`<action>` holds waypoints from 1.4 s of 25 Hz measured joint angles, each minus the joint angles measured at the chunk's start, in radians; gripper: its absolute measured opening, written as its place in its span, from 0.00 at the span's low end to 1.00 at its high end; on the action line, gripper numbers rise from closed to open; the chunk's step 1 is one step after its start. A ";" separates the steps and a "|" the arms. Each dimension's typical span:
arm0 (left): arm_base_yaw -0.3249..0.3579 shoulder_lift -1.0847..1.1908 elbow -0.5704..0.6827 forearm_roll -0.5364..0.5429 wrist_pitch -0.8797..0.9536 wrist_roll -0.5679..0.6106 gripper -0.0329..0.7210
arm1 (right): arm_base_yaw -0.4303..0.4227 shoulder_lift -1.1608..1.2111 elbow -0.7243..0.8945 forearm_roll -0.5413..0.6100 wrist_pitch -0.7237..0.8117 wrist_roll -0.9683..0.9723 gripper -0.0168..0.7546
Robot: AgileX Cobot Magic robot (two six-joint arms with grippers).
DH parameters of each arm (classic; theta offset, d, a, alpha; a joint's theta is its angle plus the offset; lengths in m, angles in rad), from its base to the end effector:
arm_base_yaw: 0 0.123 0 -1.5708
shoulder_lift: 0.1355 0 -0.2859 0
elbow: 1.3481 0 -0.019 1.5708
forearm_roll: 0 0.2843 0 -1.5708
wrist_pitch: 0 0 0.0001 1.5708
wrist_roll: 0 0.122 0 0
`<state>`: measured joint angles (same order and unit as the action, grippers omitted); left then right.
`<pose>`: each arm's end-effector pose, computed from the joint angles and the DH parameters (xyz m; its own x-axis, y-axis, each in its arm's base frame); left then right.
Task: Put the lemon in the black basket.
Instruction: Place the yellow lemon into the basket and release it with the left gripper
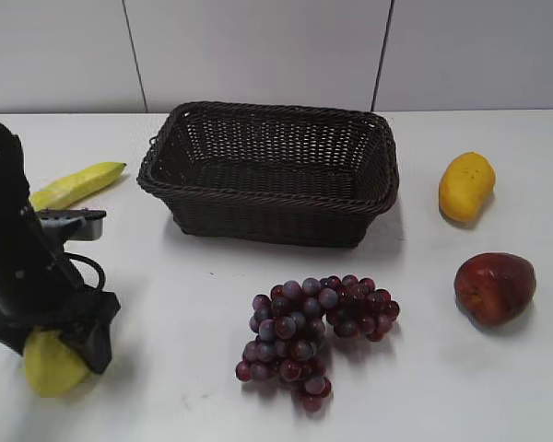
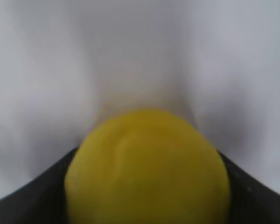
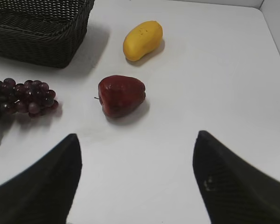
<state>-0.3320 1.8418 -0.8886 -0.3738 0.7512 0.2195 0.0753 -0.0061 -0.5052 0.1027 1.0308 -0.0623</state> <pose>0.2835 -0.1299 0.0632 -0.9623 0.2707 0.0257 0.2561 0.9342 -0.2481 0.0501 0.0145 0.2850 -0.4142 -0.0406 -0.9093 -0.1585 0.9870 0.0281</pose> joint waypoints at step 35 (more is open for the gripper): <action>-0.168 0.201 -0.982 0.182 0.137 0.000 0.76 | 0.000 0.000 0.000 0.000 0.000 0.001 0.75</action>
<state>-0.4999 2.0423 -1.8711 -0.1922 0.8881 0.2195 0.0753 -0.0061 -0.5052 0.1027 1.0308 -0.0612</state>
